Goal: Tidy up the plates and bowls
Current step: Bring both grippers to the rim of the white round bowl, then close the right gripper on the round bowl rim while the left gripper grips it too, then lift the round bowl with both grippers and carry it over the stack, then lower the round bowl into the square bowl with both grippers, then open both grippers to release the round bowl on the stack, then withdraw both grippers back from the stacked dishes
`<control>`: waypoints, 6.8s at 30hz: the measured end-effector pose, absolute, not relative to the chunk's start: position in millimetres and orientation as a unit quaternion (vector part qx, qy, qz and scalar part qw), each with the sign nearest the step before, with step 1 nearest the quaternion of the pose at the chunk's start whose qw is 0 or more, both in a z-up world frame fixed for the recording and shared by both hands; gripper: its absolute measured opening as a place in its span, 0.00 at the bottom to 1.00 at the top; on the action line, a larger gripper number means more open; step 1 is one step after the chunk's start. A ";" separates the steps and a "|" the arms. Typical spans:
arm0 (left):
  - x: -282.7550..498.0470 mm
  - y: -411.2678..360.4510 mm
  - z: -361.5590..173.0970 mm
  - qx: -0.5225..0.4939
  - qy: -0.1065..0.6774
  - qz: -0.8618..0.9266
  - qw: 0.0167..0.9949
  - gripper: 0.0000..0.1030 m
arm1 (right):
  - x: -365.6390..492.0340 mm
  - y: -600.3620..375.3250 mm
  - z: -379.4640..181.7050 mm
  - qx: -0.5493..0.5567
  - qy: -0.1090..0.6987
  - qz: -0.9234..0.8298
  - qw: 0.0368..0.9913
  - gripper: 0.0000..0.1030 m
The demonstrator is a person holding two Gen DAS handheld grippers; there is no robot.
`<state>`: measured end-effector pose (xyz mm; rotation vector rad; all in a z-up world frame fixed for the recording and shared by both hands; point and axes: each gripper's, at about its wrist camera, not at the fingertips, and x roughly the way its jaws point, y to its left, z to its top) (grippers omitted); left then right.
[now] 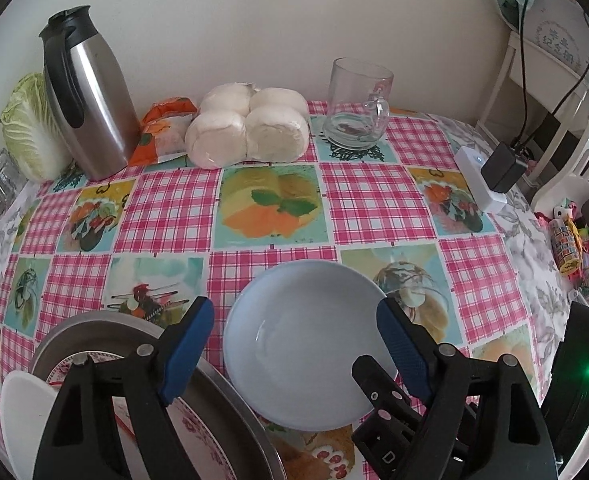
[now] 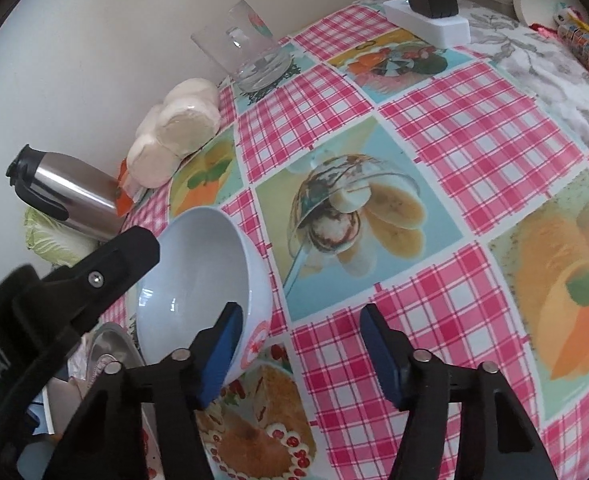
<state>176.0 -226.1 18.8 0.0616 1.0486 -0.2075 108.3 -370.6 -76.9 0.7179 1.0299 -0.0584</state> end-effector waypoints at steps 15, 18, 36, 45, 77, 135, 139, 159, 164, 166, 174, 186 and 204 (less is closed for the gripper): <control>178.0 -224.5 13.4 0.027 0.505 -0.092 0.858 0.82 | 118.0 -356.5 -77.8 0.336 0.471 0.016 0.816 0.18; 177.9 -224.1 13.9 0.026 0.505 -0.094 0.857 0.82 | 116.0 -361.2 -76.4 0.335 0.472 0.013 0.816 0.15; 171.4 -240.3 -3.7 0.038 0.533 -0.126 0.836 0.82 | 97.3 -415.0 -79.0 0.380 0.450 -0.027 0.808 0.10; 168.6 -248.1 -24.3 0.050 0.560 -0.140 0.815 0.43 | 91.9 -424.3 -83.3 0.391 0.451 -0.035 0.802 0.10; 153.4 -164.4 90.4 -0.024 0.479 -0.159 0.863 0.22 | 85.1 -345.6 34.7 0.319 0.400 0.008 0.859 0.12; 111.0 -20.9 80.8 -0.122 0.513 -0.117 0.842 0.22 | 54.1 -204.1 51.0 0.185 0.456 0.045 0.869 0.23; 110.3 -13.2 83.8 -0.132 0.506 -0.110 0.845 0.22 | 50.2 -208.4 59.5 0.191 0.438 0.046 0.877 0.23; 84.6 25.0 88.1 -0.142 0.494 -0.066 0.855 0.66 | 36.2 -214.5 65.3 0.190 0.423 0.047 0.884 0.18; 68.3 33.5 81.0 -0.132 0.494 -0.052 0.858 0.85 | 23.0 -212.0 72.3 0.170 0.412 0.047 0.894 0.58; 62.6 36.9 75.5 -0.129 0.498 -0.046 0.856 0.85 | 17.6 -210.7 73.9 0.160 0.409 0.047 0.897 0.59; 45.6 41.3 66.0 -0.086 0.498 -0.019 0.863 0.97 | -1.3 -215.2 70.0 0.151 0.397 0.039 0.904 0.84; 26.4 28.7 49.8 -0.068 0.509 -0.025 0.857 0.97 | -17.2 -212.7 54.7 0.122 0.401 0.029 0.907 1.00; 1.8 6.0 44.0 -0.047 0.520 -0.036 0.852 0.97 | -41.3 -212.5 31.7 0.078 0.426 0.013 0.901 1.00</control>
